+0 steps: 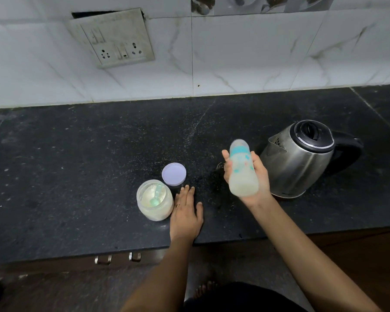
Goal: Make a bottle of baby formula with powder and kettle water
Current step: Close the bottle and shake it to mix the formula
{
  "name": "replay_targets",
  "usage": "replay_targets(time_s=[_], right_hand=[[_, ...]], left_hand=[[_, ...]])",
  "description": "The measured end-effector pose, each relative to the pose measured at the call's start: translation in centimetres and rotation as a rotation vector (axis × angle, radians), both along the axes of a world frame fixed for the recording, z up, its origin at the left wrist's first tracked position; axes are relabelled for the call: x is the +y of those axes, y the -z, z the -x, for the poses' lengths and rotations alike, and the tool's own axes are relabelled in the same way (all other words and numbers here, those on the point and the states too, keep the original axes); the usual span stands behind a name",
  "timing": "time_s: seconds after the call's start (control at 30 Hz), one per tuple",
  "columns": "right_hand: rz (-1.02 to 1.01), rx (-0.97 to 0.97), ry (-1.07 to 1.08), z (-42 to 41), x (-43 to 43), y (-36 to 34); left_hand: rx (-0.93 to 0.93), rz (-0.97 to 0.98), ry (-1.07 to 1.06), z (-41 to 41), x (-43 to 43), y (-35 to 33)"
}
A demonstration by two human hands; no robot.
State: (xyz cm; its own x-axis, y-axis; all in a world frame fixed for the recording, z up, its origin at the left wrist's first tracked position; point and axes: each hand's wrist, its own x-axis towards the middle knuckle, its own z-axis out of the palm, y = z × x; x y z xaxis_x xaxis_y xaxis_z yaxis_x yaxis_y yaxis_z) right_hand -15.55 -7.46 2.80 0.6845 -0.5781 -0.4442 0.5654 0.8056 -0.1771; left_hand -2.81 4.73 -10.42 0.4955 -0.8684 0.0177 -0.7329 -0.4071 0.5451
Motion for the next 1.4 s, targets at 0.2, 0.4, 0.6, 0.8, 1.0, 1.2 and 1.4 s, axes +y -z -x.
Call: replay_targets(time_s=[0.2, 0.4, 0.6, 0.8, 1.0, 1.2, 1.4], right_hand=[[0.17, 0.081, -0.124, -0.2, 0.6, 2.2], [0.069, 0.035, -0.132, -0.1, 1.3, 4.0], [-0.11, -0.121, -0.079, -0.6, 0.7, 4.3], [-0.018, -0.046, 0.002, -0.2, 0.1, 3.8], [0.03, 0.05, -0.067, -0.5, 0.4, 4.1], [0.151, -0.014, -0.116, 0.2, 1.2, 4.0], [0.131, -0.046, -0.061, -0.4, 0.7, 4.0]], left_hand=[[0.002, -0.019, 0.005, -0.1, 0.0, 0.2], [0.017, -0.022, 0.001, 0.0, 0.0, -0.1], [0.003, -0.013, 0.004, 0.0, 0.0, -0.2], [0.001, -0.015, -0.005, 0.1, 0.0, 0.0], [0.004, -0.023, -0.003, 0.1, 0.1, -0.2], [0.009, -0.022, 0.0, 0.0, 0.1, -0.2], [-0.005, -0.002, 0.008, 0.0, 0.1, -0.1]])
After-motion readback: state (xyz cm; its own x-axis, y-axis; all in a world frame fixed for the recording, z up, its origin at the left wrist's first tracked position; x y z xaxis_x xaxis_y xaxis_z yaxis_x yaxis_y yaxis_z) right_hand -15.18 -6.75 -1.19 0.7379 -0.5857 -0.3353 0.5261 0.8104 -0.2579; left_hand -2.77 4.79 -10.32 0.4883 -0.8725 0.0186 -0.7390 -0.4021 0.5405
